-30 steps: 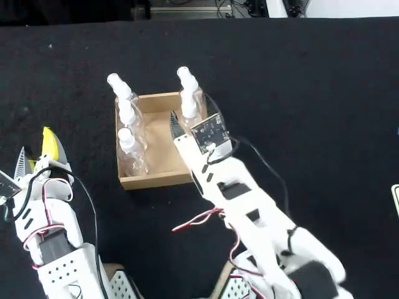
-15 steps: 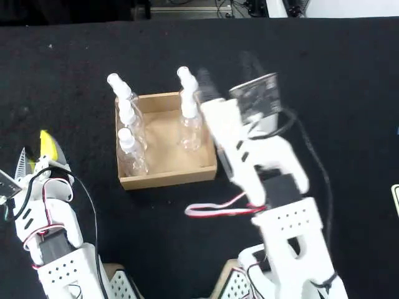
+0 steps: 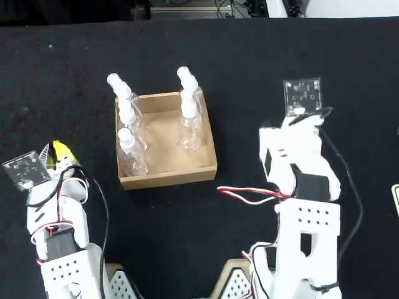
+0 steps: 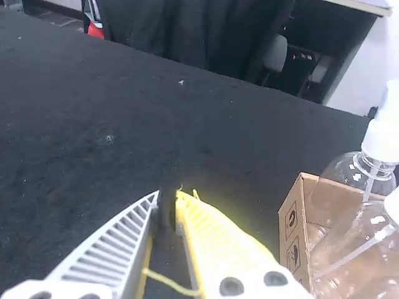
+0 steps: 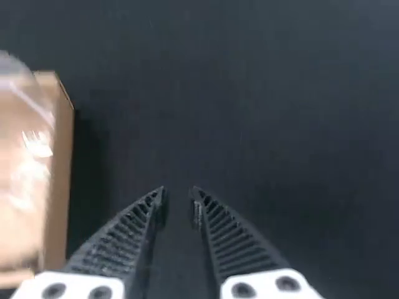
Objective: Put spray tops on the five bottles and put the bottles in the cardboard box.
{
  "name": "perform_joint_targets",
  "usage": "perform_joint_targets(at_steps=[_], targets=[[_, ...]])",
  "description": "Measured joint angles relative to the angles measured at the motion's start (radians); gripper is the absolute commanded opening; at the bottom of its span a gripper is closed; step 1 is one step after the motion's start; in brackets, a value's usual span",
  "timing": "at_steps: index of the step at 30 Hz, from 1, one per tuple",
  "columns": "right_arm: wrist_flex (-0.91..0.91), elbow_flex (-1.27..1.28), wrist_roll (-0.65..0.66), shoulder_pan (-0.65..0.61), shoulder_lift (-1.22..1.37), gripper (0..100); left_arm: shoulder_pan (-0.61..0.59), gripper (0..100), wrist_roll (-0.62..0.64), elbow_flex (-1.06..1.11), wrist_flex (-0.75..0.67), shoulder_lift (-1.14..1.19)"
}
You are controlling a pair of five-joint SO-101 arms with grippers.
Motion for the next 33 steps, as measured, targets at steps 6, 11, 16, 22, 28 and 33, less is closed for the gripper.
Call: perform_joint_targets(at_steps=[6,11,16,22,28,33], targets=[[0.028,0.152,0.000,0.028,0.000,1.8,-0.002,3,-0.055,-0.002,0.098,0.000],[0.072,0.203,0.000,0.029,0.000,1.2,0.017,3,-0.078,-0.021,0.207,-0.002],[0.110,0.244,0.000,0.058,-0.038,1.1,0.028,3,-0.086,-0.023,0.216,-0.002],[0.051,0.468,-0.005,0.074,-0.290,1.5,0.028,3,-0.086,-0.023,0.218,-0.021],[0.126,0.611,-0.005,0.074,-0.667,1.5,0.034,3,-0.087,-0.018,0.222,-0.089],[0.249,0.704,-0.005,0.009,-0.881,1.5,0.063,3,-0.124,-0.018,0.222,-0.089]])
